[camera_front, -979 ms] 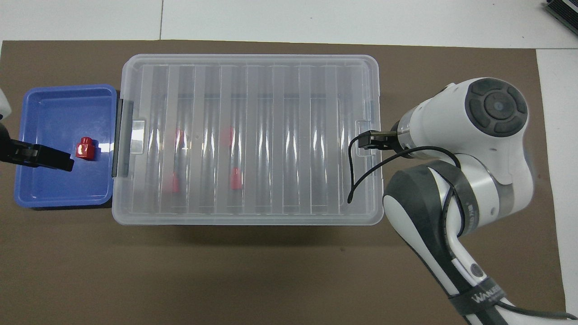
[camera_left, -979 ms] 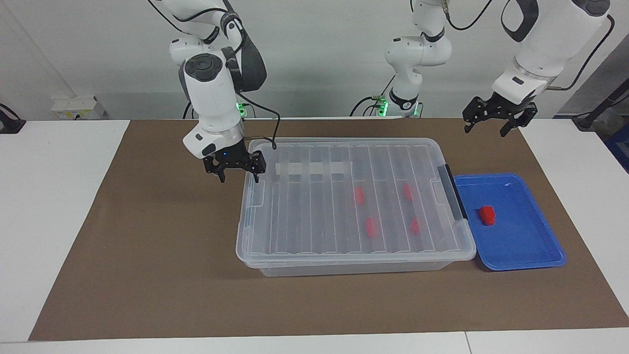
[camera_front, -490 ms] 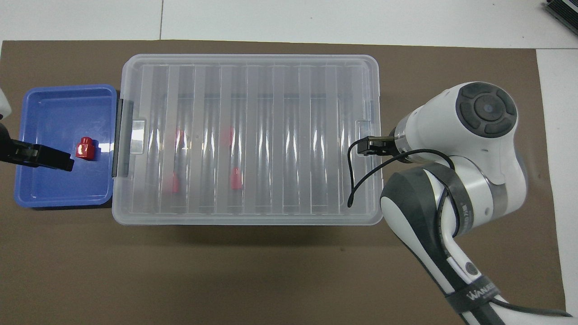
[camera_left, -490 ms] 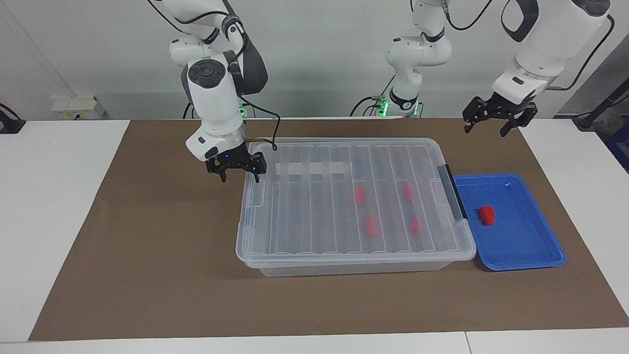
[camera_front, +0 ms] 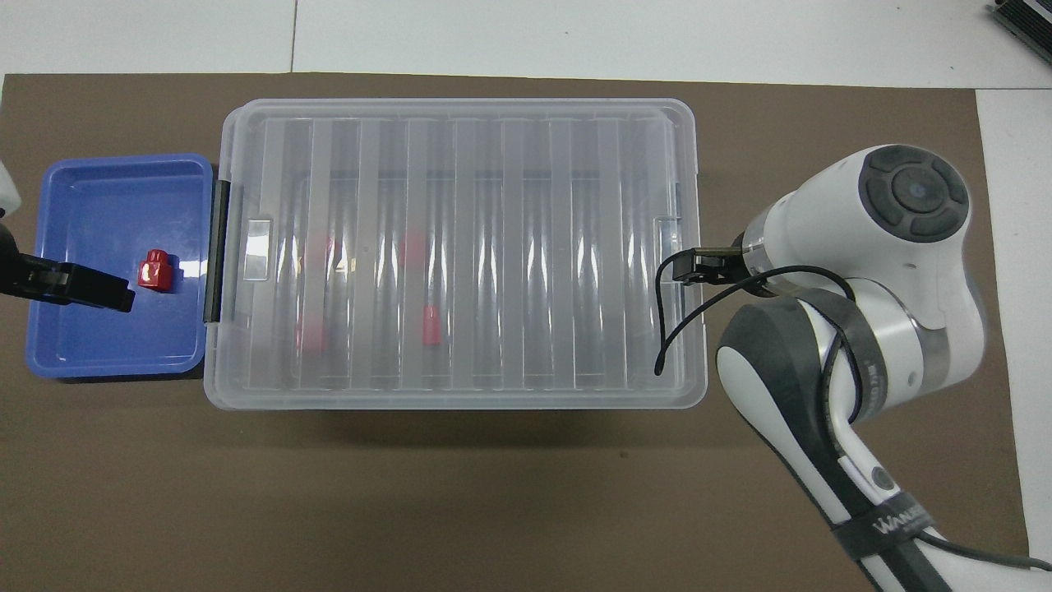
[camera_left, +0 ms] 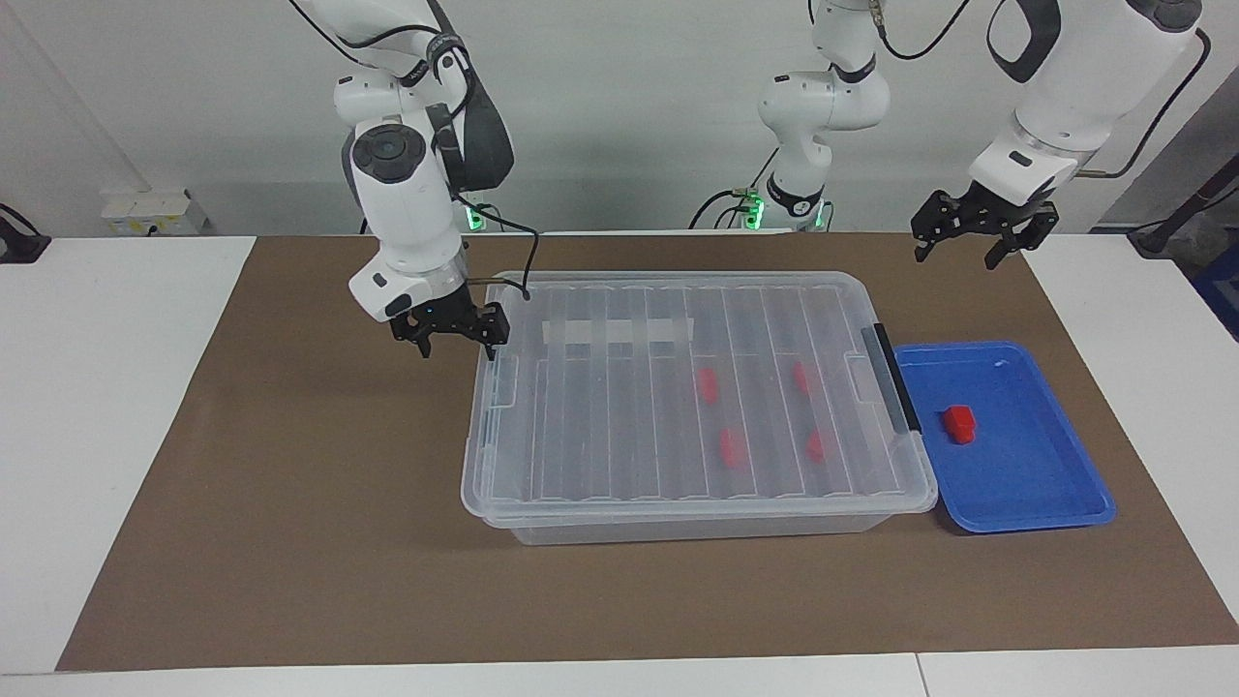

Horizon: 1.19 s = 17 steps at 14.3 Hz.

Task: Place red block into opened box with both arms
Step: 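Move the right gripper to the edge of the clear lid, then slide the clear lid away from the left gripper with the right gripper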

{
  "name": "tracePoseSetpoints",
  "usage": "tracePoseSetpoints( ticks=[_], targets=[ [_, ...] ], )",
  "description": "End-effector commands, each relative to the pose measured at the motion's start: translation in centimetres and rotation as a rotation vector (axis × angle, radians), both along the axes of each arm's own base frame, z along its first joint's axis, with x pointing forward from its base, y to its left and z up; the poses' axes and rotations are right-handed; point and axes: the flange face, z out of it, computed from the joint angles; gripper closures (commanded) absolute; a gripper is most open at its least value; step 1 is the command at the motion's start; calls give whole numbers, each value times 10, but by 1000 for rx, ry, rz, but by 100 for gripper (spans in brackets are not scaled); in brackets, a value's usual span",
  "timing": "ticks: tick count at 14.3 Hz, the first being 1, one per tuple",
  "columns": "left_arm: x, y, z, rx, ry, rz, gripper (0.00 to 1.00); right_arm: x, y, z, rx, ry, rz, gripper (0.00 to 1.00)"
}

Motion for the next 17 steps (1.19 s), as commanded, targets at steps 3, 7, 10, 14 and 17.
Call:
tracePoseSetpoints(
  ticks=[3, 7, 10, 14, 17],
  targets=[
    [-5, 2, 3, -13, -6, 9, 0, -7, -46, 2, -23, 57, 71, 0],
    [-4, 2, 2, -13, -4, 7, 0, -7, -84, -1, -25, 105, 75, 0],
    [-5, 2, 3, -13, -6, 9, 0, -6, -121, -1, -16, 119, 171, 0],
    [-5, 2, 3, -13, -4, 9, 0, -4, -149, 0, -10, 111, 211, 0],
    [-5, 2, 3, -13, -6, 9, 0, -4, -170, -1, -5, 111, 228, 0]
  ],
)
